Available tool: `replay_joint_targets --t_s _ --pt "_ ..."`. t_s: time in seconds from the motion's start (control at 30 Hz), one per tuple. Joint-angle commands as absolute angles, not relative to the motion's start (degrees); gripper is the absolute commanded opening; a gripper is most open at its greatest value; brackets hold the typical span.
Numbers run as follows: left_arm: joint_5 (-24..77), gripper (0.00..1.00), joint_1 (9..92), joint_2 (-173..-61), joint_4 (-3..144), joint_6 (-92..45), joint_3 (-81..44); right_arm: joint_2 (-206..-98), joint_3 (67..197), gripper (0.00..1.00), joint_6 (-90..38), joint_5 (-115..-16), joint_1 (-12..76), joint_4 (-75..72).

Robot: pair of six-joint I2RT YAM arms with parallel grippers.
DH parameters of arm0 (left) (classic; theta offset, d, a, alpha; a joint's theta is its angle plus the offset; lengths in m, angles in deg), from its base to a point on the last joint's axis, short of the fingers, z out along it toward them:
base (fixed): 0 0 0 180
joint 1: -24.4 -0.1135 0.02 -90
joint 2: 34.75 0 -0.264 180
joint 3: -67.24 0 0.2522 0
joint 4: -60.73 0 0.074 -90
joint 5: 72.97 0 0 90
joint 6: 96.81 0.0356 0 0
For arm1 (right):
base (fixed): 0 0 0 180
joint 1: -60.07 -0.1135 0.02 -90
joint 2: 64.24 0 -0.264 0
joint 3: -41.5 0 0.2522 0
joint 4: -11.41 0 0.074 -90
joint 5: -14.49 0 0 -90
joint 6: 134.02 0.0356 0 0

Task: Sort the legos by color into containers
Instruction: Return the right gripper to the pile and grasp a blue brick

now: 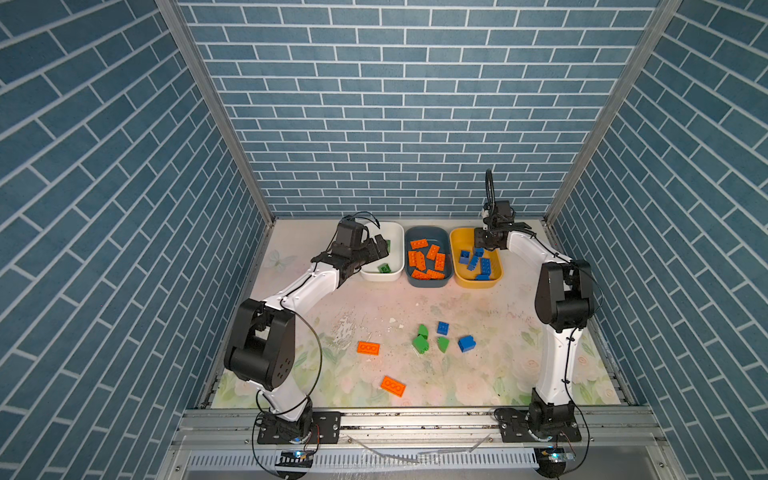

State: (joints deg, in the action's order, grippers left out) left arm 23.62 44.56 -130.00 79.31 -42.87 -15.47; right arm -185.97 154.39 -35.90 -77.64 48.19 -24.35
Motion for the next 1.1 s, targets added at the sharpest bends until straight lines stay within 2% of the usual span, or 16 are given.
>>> replay_joint_targets --t_s 0.0,0.2,0.3,0.33,0.37,0.4,0.77,1.07 --pt "22.6 0.99 44.9 -128.6 78.5 -41.9 -15.0 -180.8 150.9 0.56 -34.1 -75.9 47.8 -24.3" --pt "21.9 0.99 45.3 -127.4 79.1 -40.9 -14.2 -173.8 142.8 0.65 -33.2 -74.6 46.8 -22.2" --pt "22.3 0.99 45.4 -127.4 79.1 -41.1 -13.8 -170.4 138.7 0.73 -32.9 -73.0 46.5 -21.2" --pt "22.5 0.99 45.4 -127.2 79.2 -41.0 -13.8 -169.3 137.4 0.77 -32.9 -72.4 46.4 -21.0" --pt "22.6 0.99 45.4 -127.3 79.4 -41.0 -13.8 -168.3 136.3 0.85 -32.8 -72.1 46.2 -20.8" --pt "22.6 0.99 45.5 -127.1 79.5 -40.7 -13.8 -167.0 134.9 0.99 -32.7 -71.7 45.9 -20.6" --pt "16.0 0.99 49.4 -123.1 83.0 -35.1 -12.8 -156.9 121.2 0.99 -31.0 -66.3 40.8 -19.4" --pt "15.0 0.99 49.6 -122.8 81.8 -34.9 -10.3 -156.9 113.7 0.98 -29.0 -61.4 32.9 -26.2"
